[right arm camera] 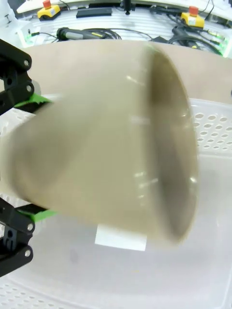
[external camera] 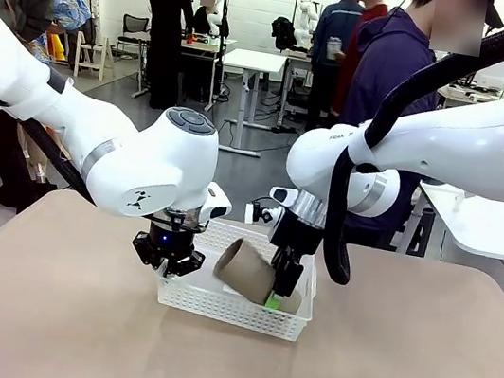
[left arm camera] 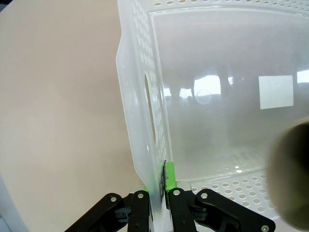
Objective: Clean and organize the cups into the basket.
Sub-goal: Pick up the Organizing basket and move it to the center of the table, then pick up the Reusable plastic cup from the right side of the table and place it inside the Organizing basket.
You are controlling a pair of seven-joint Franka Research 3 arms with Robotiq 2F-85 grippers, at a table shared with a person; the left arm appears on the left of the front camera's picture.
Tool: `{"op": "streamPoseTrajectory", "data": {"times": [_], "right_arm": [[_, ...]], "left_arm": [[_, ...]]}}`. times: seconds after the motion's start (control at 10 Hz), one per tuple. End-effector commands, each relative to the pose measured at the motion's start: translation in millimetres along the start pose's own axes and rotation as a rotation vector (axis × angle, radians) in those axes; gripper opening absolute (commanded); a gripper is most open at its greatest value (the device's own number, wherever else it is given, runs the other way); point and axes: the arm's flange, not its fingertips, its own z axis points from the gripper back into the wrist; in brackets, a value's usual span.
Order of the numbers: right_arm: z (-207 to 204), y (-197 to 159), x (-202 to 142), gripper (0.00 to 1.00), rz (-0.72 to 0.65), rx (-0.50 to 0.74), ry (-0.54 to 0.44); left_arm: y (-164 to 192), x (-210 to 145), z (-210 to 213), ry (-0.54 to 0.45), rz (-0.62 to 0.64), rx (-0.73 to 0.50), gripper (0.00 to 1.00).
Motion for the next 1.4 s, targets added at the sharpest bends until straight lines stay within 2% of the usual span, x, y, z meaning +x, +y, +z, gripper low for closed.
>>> {"op": "streamPoseTrajectory", "data": {"times": [0.0, 0.4, 0.6, 0.9, 1.0, 1.1, 1.3], "right_arm": [[4, 1, 3, 1.0, 0.024, 0.02, 0.009], [14, 12, -4, 1.0, 0.04, -0.003, 0.001], [56, 57, -37, 1.0, 0.006, -0.127, -0.055], [93, 129, -108, 1.0, 0.014, -0.172, -0.169], [103, 150, -140, 1.0, 0.068, -0.175, -0.238], [117, 168, -186, 1.0, 0.115, -0.181, -0.351], [142, 180, -275, 1.0, 0.188, -0.246, -0.664]], "left_arm": [[-1, -3, -2, 0.0, -0.008, 0.009, 0.0], [-1, -3, -2, 0.0, -0.008, 0.009, 0.0], [-1, -3, -2, 0.0, -0.008, 0.009, 0.0], [-1, -3, -2, 0.0, -0.008, 0.009, 0.0], [-1, -3, -2, 0.0, -0.008, 0.009, 0.0], [-1, -3, -2, 0.0, -0.008, 0.009, 0.0], [-1, -3, -2, 0.0, -0.008, 0.009, 0.0]]}}
